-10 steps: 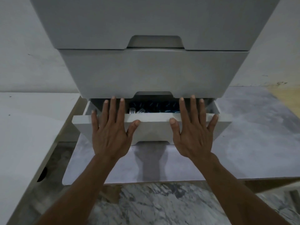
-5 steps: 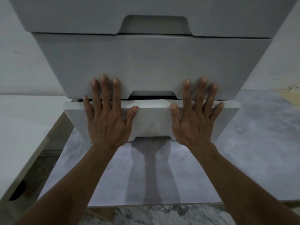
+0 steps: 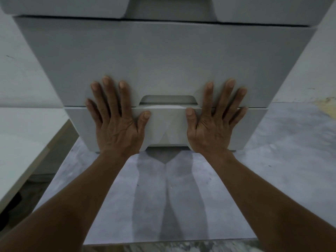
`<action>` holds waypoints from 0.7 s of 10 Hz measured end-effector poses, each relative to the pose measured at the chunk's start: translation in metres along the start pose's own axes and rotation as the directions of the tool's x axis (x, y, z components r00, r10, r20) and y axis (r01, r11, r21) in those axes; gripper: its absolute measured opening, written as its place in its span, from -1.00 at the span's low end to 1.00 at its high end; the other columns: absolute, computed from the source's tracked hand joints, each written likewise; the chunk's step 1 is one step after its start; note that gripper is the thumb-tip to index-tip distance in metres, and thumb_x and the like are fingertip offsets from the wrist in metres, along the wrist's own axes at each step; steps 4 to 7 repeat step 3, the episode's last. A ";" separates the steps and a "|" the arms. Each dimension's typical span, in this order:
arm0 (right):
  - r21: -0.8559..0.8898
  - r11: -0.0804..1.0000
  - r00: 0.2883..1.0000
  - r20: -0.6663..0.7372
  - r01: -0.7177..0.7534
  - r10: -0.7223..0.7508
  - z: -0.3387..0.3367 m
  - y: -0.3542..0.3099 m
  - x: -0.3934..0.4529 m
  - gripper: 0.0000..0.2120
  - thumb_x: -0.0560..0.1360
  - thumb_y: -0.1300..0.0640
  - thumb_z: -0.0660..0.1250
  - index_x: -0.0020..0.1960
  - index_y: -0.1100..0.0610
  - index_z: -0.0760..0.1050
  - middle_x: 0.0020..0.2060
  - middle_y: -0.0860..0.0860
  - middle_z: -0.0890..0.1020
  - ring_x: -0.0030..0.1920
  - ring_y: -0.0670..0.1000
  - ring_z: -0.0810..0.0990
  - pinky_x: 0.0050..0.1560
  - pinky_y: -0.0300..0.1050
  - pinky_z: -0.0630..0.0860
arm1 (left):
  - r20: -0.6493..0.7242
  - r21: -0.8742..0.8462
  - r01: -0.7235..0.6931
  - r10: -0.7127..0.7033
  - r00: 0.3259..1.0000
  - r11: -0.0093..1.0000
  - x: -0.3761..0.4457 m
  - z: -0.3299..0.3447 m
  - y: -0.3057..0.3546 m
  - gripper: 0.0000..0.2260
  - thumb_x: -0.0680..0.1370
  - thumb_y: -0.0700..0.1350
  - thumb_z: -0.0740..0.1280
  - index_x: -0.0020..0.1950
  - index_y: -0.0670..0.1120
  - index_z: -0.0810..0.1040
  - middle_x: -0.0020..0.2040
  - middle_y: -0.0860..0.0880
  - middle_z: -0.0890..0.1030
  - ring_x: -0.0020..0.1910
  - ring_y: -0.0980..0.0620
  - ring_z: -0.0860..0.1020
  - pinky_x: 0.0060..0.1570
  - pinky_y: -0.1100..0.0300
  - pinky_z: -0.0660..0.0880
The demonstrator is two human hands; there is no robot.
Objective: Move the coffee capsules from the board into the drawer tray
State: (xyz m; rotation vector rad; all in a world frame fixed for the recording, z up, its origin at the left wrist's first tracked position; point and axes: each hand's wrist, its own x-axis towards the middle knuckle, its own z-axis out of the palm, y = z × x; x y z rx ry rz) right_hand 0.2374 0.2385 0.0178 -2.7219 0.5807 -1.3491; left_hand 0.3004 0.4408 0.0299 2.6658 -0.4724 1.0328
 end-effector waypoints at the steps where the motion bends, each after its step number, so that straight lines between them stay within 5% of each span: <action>1: -0.015 1.000 0.997 0.076 -0.001 0.002 -0.011 0.000 -0.009 -0.30 0.59 -0.27 0.03 0.54 -0.07 -0.28 0.56 0.19 -0.07 0.54 0.31 -0.15 0.44 0.42 -0.12 | 0.066 0.001 0.004 -0.004 0.998 1.000 -0.008 -0.007 0.001 -0.25 0.59 0.26 0.03 0.55 -0.10 -0.28 0.56 -0.25 -0.19 0.53 -0.30 -0.21 0.48 -0.25 -0.22; 3: 0.166 0.986 0.918 0.393 -0.012 -0.055 -0.078 -0.002 -0.032 -0.38 0.60 -0.27 -0.04 0.55 -0.19 -0.26 0.54 -0.03 -0.34 0.54 0.09 -0.35 0.49 0.33 -0.10 | 0.270 -0.153 0.026 0.016 0.963 0.988 -0.039 -0.054 0.009 -0.31 0.58 0.30 -0.07 0.54 0.04 -0.32 0.55 -0.03 -0.36 0.53 -0.10 -0.33 0.50 -0.21 -0.13; 7: 0.166 0.986 0.918 0.393 -0.012 -0.055 -0.078 -0.002 -0.032 -0.38 0.60 -0.27 -0.04 0.55 -0.19 -0.26 0.54 -0.03 -0.34 0.54 0.09 -0.35 0.49 0.33 -0.10 | 0.270 -0.153 0.026 0.016 0.963 0.988 -0.039 -0.054 0.009 -0.31 0.58 0.30 -0.07 0.54 0.04 -0.32 0.55 -0.03 -0.36 0.53 -0.10 -0.33 0.50 -0.21 -0.13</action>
